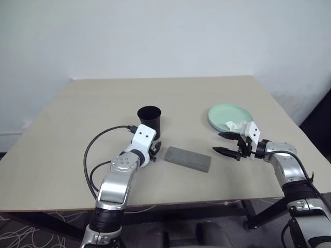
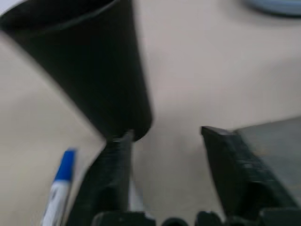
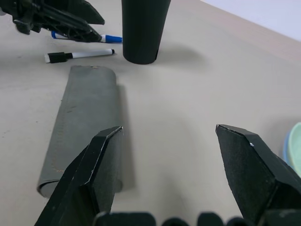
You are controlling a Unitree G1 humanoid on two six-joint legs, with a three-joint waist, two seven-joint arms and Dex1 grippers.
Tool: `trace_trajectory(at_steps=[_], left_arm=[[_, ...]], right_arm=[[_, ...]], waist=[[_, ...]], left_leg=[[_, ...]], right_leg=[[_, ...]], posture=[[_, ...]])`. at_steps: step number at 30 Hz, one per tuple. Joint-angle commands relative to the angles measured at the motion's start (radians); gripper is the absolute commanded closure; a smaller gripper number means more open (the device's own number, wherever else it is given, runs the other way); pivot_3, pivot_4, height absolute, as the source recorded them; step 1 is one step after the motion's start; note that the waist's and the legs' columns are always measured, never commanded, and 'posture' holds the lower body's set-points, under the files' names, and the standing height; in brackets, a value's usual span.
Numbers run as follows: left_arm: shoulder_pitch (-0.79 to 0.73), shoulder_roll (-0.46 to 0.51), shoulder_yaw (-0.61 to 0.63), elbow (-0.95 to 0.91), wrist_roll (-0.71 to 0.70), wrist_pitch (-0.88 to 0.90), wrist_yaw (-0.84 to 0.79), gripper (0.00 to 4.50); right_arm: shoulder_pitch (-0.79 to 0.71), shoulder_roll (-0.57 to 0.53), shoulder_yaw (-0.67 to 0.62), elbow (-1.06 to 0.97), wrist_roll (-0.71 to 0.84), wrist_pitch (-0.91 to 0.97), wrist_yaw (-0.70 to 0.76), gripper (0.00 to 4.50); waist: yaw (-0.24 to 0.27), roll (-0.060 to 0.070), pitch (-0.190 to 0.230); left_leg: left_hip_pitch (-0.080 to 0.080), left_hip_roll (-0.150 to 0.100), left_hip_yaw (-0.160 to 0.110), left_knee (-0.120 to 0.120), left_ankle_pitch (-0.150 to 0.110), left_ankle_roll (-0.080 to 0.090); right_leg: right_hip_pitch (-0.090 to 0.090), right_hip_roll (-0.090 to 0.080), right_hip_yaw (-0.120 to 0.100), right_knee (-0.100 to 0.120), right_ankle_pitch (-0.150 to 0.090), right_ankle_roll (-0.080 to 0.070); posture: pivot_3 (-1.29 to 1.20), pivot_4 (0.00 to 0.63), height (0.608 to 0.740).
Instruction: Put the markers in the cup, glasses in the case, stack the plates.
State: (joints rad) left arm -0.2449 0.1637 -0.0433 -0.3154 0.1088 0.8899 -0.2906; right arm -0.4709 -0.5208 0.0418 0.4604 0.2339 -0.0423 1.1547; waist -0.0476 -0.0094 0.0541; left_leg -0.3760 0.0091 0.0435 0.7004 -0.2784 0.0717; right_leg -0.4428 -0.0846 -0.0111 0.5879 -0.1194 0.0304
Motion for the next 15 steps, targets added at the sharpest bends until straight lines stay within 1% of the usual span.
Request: trace_trajectory(at_steps=[1,2,5,8,12,15], left_arm=[[-0.031,-0.022,0.053,-0.018,0.009,0.076,0.081,0.75],[-0.036,-0.025,0.058,-0.014,0.006,0.107,0.092,0.45],[-0.059,-0.038,0.079,-0.006,-0.01,0.179,0.118,0.45],[-0.118,-0.052,0.092,0.011,-0.021,0.247,0.14,0.45],[-0.176,-0.063,0.095,0.035,-0.027,0.298,0.158,0.45],[-0.237,-0.098,0.113,0.064,-0.054,0.356,0.169,0.45]], right_arm=[[-0.038,0.01,-0.003,0.004,0.003,-0.029,0.008,1.09],[-0.04,0.012,-0.003,0.006,0.002,-0.031,0.009,1.09],[-0.04,0.014,-0.001,0.007,0.002,-0.034,0.009,1.09],[-0.035,0.014,0.0,0.003,0.002,-0.033,0.005,1.09],[-0.027,0.013,-0.002,-0.005,0.002,-0.031,-0.001,1.09],[-0.017,0.01,-0.006,-0.016,0.003,-0.028,-0.008,1.09]], waist=[[0.0,0.0,0.0],[0.0,0.0,0.0],[0.001,0.0,0.0],[0.002,0.0,0.0],[0.0,-0.001,0.0],[0.0,-0.001,0.0]], left_leg=[[0.0,0.0,0.0,0.0,0.0,0.0],[0.0,0.0,0.0,0.0,0.0,0.0],[0.0,-0.001,0.0,0.0,0.0,0.0],[-0.001,-0.001,-0.001,0.0,0.0,0.0],[-0.001,-0.001,0.0,0.0,-0.001,-0.002],[-0.001,-0.002,-0.001,0.0,-0.001,-0.002]], right_leg=[[0.0,0.0,0.0,0.0,0.0,0.0],[0.0,0.0,0.0,0.0,0.0,0.0],[0.0,0.0,0.0,0.0,0.0,0.0],[0.0,0.0,0.0,0.0,0.0,0.0],[0.0,0.0,0.0,-0.001,0.0,0.0],[0.0,0.0,0.0,0.0,0.0,0.0]], posture=[[0.0,0.0,0.733],[0.0,0.0,0.733],[0.0,0.0,0.733],[0.0,0.0,0.733],[0.0,0.0,0.733],[0.0,0.0,0.733]])
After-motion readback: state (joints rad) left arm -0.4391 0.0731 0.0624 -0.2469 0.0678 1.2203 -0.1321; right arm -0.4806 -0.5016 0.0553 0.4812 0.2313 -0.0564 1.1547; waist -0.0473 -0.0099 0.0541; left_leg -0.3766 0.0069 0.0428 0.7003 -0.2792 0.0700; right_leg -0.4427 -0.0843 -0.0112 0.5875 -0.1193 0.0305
